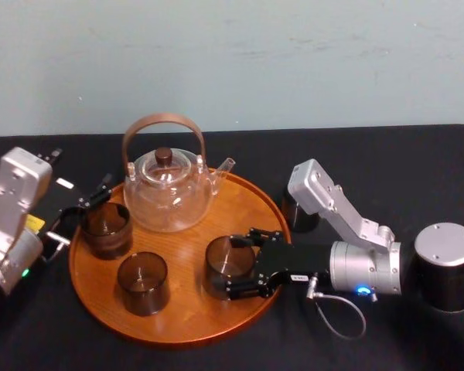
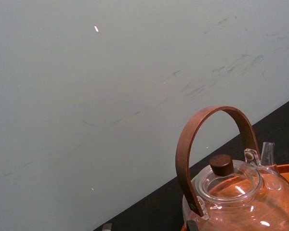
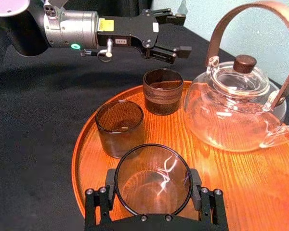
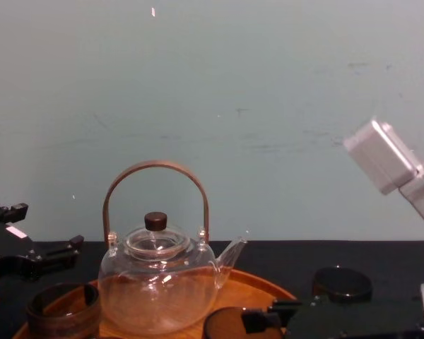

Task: Pick up the glass from the table and place it on the tray.

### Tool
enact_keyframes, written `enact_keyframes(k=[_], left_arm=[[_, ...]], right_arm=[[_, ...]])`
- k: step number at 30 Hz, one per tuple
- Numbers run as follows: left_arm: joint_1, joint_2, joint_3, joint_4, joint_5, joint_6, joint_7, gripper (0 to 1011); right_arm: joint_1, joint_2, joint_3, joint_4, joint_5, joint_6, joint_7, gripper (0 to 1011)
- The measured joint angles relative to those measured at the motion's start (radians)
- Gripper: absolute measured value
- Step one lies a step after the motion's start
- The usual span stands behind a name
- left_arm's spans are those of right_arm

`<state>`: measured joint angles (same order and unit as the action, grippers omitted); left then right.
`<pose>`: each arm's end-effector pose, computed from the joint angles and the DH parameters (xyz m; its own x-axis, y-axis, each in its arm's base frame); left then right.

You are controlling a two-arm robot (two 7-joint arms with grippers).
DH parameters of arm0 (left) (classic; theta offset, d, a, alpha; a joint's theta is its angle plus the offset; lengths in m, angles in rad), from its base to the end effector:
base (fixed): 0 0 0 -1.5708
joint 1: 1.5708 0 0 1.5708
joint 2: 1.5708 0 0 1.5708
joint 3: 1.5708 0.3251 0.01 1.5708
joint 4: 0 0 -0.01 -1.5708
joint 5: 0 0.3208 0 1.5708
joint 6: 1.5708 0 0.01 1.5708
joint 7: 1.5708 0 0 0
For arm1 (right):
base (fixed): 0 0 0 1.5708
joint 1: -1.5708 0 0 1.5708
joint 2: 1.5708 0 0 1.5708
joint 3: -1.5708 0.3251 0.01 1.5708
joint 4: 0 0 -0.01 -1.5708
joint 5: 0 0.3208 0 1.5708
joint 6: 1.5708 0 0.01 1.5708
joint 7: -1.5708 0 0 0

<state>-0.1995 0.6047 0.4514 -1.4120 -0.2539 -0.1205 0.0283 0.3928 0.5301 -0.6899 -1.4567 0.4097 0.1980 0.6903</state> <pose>0.3751 0.0995 -0.3329 0.2923 0.8803 0.3738 -0.9553 0.2873 0.0703 0.4051 -0.0037 -0.2996 0.9286 -0.3712 0.0049 0.3467 0.8625 -0.3687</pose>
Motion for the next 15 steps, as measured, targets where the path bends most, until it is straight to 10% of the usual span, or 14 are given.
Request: enact_keyframes(k=[15], left_arm=[[0.000, 0.000, 0.000, 0.000, 0.000, 0.000, 0.000, 1001]], right_arm=[[0.000, -0.013, -0.015, 0.029, -0.004, 0.006, -0.009, 900]])
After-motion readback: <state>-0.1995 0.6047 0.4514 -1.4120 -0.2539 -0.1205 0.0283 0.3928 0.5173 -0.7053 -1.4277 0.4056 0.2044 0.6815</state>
